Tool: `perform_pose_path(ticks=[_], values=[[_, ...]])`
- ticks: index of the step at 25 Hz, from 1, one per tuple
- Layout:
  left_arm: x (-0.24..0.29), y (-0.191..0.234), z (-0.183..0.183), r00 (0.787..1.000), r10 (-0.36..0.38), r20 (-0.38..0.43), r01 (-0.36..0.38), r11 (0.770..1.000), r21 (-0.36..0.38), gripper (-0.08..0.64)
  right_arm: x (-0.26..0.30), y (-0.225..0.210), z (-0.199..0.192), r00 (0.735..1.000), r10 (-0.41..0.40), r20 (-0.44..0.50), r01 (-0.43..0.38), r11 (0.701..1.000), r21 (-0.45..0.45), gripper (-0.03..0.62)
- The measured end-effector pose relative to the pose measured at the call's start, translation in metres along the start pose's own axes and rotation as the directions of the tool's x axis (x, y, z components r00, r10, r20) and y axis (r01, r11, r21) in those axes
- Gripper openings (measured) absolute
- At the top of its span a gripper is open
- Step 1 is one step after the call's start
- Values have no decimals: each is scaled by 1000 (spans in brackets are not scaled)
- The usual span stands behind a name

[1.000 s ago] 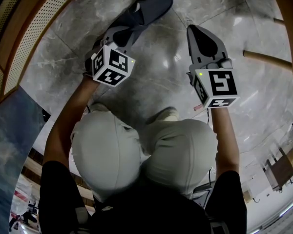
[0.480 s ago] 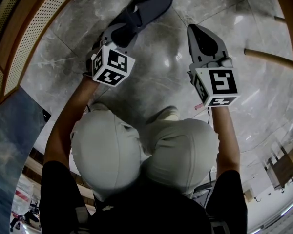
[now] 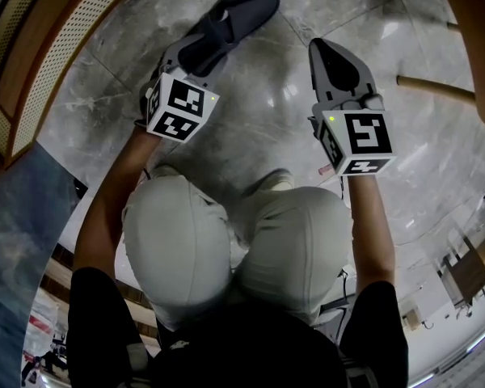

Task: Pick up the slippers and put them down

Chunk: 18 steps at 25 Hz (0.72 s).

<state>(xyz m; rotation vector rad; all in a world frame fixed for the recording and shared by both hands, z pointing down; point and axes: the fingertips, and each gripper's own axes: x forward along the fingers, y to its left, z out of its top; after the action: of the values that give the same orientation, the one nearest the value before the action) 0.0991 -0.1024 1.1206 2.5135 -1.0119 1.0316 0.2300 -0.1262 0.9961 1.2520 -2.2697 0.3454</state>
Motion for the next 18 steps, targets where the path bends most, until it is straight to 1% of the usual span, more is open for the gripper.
perform_pose_path(ticks=[4,8,10,13,18], values=[[-20,6,19,1000,-7,5,7,1000,-14,175,-14,2,16,1000,-10,-17,10,1000,13,0],[-49,17,50,1000,1,31,0,999,-36,158,-33,7,45,1000,-13,-20,13,1000,24,0],[-69,22,68,999,20,49,-17,999,-49,118,-46,8,63,1000,-17,-22,18,999,32,0],[-102,25,96,998,28,59,-24,997,-79,106,-71,11,94,999,-21,-29,23,999,49,0],[-164,29,153,997,43,69,-35,994,-107,69,-117,16,150,999,-18,-52,22,997,77,0]])
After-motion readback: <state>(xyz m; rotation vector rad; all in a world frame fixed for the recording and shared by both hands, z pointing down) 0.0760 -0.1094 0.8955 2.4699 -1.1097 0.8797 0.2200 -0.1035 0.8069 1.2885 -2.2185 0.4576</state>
